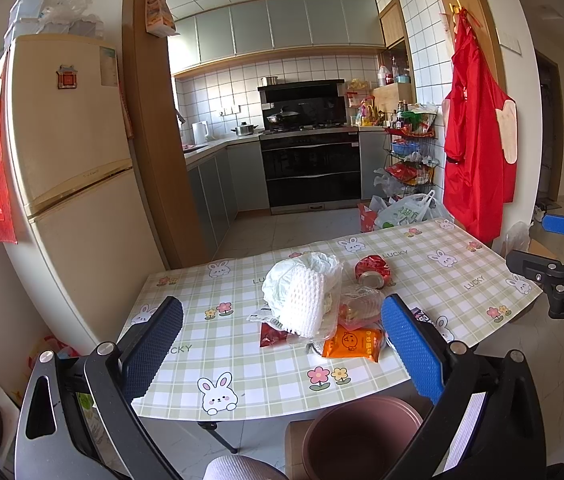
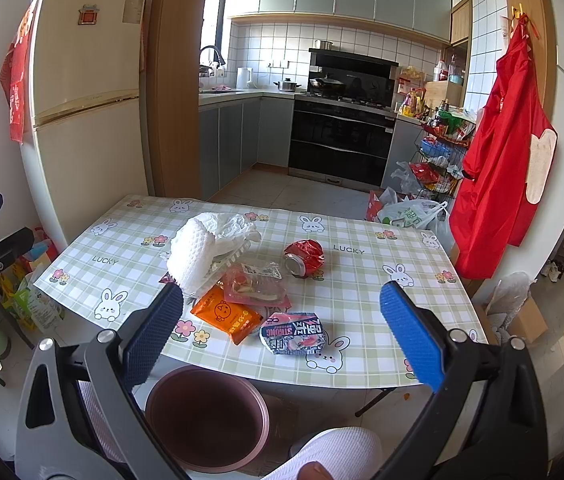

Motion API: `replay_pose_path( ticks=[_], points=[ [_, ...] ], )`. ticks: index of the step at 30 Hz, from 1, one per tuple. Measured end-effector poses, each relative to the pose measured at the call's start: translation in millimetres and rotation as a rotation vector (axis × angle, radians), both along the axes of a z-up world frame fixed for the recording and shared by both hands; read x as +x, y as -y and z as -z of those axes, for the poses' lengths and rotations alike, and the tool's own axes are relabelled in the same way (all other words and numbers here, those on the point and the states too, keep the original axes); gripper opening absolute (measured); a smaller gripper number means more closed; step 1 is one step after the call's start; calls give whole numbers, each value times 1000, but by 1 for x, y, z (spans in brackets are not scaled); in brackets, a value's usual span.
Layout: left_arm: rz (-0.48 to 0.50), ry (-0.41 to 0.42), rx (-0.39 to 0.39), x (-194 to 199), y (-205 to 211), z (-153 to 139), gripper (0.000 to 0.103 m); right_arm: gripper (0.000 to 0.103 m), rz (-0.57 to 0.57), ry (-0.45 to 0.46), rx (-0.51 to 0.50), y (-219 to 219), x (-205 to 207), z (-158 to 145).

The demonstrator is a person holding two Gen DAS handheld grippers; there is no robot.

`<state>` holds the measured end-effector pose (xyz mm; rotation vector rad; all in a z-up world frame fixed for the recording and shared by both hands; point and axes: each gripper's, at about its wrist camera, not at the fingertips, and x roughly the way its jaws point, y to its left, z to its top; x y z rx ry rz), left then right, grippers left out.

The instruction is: Collect trash

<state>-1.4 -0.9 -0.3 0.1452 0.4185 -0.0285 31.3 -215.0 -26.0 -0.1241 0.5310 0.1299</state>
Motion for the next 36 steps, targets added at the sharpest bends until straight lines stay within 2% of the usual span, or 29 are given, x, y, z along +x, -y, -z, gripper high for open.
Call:
replay_pose_path(
  ticks=[36],
  points=[
    [-1, -2, 0, 1, 3, 2, 98, 97, 1, -4, -1, 1, 0, 3]
  ],
)
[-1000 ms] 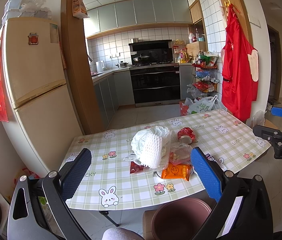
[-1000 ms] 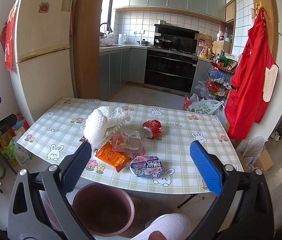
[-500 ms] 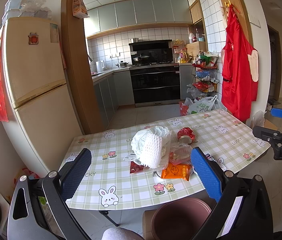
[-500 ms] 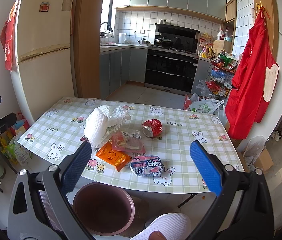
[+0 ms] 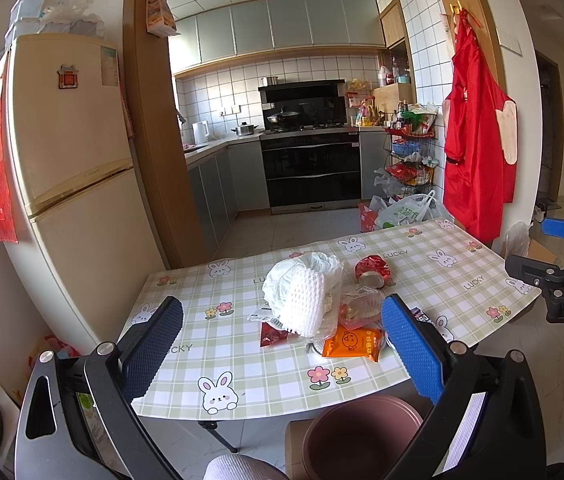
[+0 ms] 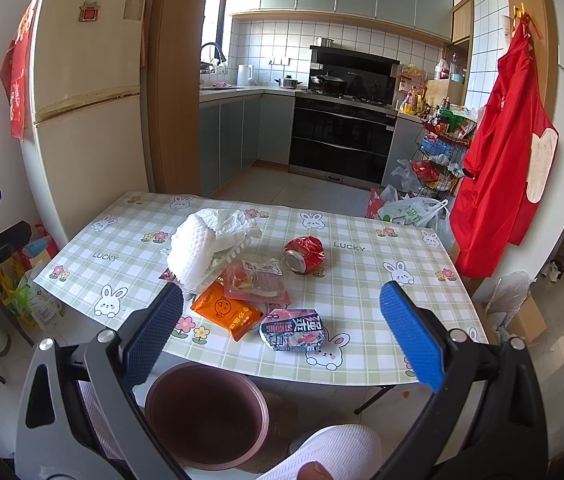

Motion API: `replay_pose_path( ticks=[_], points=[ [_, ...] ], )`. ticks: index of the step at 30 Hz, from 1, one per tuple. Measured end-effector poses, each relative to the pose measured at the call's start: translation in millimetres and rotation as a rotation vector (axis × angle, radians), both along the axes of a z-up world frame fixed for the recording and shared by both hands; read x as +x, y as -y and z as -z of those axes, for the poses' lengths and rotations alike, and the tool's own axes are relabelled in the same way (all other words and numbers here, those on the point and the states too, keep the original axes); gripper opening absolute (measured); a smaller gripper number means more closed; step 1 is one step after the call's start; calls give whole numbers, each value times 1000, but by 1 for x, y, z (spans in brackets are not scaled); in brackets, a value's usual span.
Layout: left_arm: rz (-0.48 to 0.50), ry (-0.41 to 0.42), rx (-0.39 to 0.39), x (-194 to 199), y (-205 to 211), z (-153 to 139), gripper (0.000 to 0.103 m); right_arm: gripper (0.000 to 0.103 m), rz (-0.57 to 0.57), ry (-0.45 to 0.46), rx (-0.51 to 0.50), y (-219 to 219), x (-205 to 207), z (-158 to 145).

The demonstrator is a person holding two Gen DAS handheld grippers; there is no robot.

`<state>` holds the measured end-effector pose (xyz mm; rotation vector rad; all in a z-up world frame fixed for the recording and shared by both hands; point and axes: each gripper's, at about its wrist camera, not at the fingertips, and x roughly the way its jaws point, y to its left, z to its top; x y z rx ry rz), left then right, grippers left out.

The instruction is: Collect trash

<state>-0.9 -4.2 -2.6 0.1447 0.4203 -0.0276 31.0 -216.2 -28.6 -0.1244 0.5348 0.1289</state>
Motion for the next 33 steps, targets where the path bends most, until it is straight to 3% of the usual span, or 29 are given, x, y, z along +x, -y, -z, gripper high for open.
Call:
replay_pose_path(
  ticks=[18, 23, 28, 33],
  points=[
    [4, -16, -4, -2, 0, 6, 98, 97, -7, -2, 9, 0, -1, 4],
    [3, -34, -13, 3, -5, 11, 98, 97, -22, -2, 42, 3, -2, 23],
    [49, -71, -72, 16, -9, 29, 98, 97, -16, 8, 91, 18, 8, 43],
    [27, -125, -71, 41, -8, 66, 98, 97, 18, -23, 115, 32, 25, 73]
  ],
)
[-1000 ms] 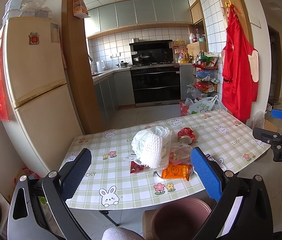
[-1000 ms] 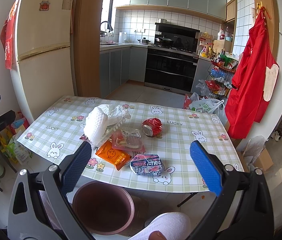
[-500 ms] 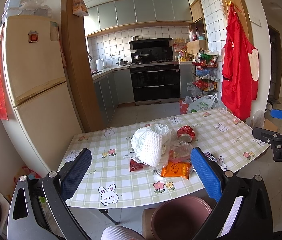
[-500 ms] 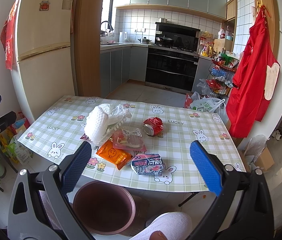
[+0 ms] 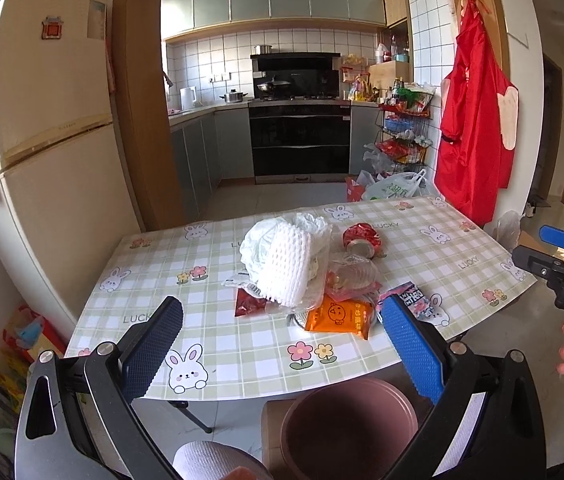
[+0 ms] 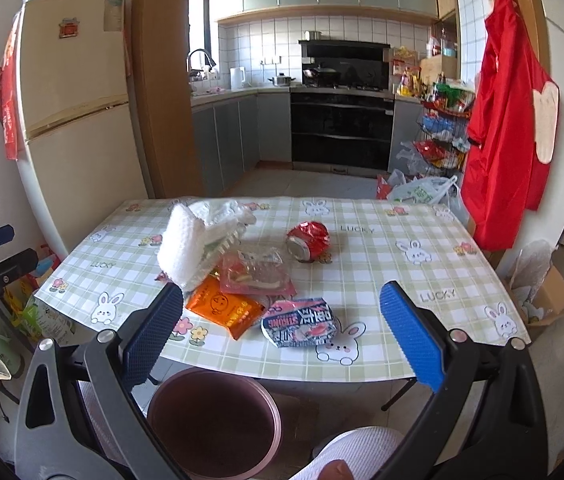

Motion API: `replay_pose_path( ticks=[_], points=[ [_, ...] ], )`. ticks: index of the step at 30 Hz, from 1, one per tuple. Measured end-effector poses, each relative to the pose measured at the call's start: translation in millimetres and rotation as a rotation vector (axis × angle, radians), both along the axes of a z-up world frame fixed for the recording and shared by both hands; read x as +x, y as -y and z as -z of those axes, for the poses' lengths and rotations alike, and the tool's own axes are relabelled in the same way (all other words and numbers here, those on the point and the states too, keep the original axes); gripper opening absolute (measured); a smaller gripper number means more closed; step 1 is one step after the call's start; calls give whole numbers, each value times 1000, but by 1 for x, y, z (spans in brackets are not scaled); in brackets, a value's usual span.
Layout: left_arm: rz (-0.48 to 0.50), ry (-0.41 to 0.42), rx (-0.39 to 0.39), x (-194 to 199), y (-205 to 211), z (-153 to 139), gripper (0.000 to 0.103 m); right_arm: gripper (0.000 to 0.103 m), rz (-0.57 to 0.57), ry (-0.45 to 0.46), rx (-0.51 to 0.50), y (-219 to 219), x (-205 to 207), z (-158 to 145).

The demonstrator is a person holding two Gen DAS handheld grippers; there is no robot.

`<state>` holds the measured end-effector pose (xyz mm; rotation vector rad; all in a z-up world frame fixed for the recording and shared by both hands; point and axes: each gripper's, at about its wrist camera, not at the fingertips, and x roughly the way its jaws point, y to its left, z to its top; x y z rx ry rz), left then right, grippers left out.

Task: Collect trash
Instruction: 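Grasp the white foam mesh net with the left tool while the right tool approaches the blue package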

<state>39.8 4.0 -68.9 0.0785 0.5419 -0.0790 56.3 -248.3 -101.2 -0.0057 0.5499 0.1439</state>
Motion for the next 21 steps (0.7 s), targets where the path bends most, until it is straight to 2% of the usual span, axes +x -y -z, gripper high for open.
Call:
replay_pose_path(
  ticks=[6, 12, 17, 21],
  points=[
    [-25, -82, -13, 33, -6, 51, 98, 97, 11, -120, 13, 8, 31, 52],
    [-36, -171, -72, 67, -19, 86, 98, 97, -26, -219, 22, -1, 60, 96],
    [-55, -137, -36, 99, -13, 97, 98, 97, 17, -245, -39, -4, 86, 123],
    [-32, -129, -31, 135, -5, 104, 98, 97, 24, -264, -8, 3, 103, 140]
  ],
)
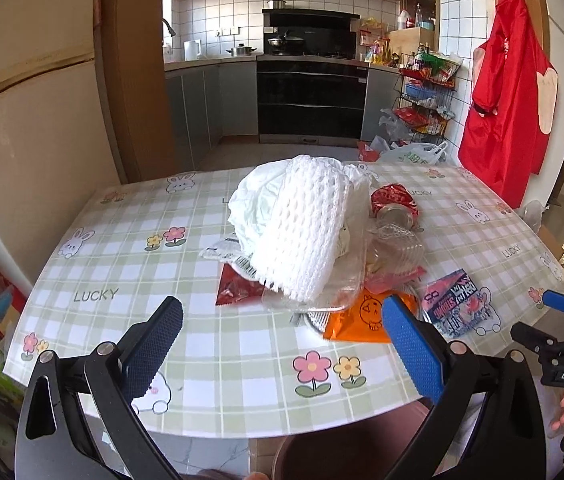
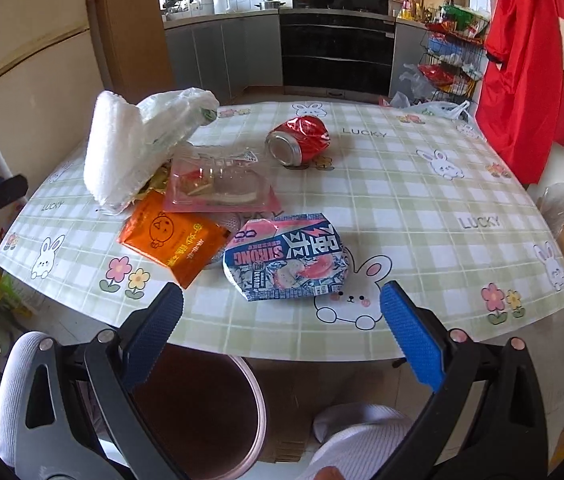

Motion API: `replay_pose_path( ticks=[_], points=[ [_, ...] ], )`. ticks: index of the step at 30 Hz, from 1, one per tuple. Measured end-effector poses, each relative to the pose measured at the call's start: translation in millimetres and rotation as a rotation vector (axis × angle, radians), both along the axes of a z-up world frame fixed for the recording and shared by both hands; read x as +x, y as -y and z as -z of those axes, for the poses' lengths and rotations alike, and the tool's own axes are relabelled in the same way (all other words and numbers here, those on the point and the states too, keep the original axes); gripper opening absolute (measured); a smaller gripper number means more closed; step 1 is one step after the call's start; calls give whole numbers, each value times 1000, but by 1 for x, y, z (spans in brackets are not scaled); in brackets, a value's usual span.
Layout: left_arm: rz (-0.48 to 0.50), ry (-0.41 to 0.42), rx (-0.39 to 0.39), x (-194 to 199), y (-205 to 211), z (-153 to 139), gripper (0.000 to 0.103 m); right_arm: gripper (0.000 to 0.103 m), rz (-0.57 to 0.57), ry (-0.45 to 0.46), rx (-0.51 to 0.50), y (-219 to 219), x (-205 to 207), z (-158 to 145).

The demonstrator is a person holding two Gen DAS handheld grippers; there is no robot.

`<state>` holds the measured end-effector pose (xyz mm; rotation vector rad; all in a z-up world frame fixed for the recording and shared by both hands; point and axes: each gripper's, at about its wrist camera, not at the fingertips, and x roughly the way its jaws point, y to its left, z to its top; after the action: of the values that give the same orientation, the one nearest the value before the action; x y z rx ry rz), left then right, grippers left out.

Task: Collect trash
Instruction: 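Grasp the white foam mesh net with the left tool while the right tool approaches the blue package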

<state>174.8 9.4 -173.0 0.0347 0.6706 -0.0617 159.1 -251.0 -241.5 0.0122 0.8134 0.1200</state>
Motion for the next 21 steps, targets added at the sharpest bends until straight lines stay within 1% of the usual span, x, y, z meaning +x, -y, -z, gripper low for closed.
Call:
replay_pose_path(
  ticks=[6, 9, 12, 14, 16, 17, 18, 19, 20, 21],
  points=[
    [37, -20, 50, 57, 15, 15, 98, 97, 4, -49, 24, 6, 19, 29],
    [49, -30, 93, 78, 21, 24, 98, 97, 5, -67, 52, 9, 29, 38],
    [54, -31, 134, 94, 27, 32, 98, 97, 1, -86, 87, 8, 35, 47],
    [52, -26, 142, 100, 28, 36, 98, 97, -3, -104, 116, 7, 38, 52],
    [50, -28, 131, 104, 28, 39, 97, 97, -8, -122, 144, 5, 41, 57],
    [52, -32, 119, 105, 27, 41, 92, 97, -10, -130, 158, 4, 42, 60],
    [53, -42, 108, 107, 26, 42, 82, 97, -11, -136, 170, 3, 44, 62],
    [54, -55, 95, 109, 25, 44, 77, 97, -11, -141, 179, 3, 45, 64],
    [58, -71, 73, 108, 23, 45, 68, 97, -6, -146, 189, 3, 48, 66],
    [57, -80, 54, 109, 21, 46, 62, 97, -1, -151, 198, 3, 50, 67]
  ],
)
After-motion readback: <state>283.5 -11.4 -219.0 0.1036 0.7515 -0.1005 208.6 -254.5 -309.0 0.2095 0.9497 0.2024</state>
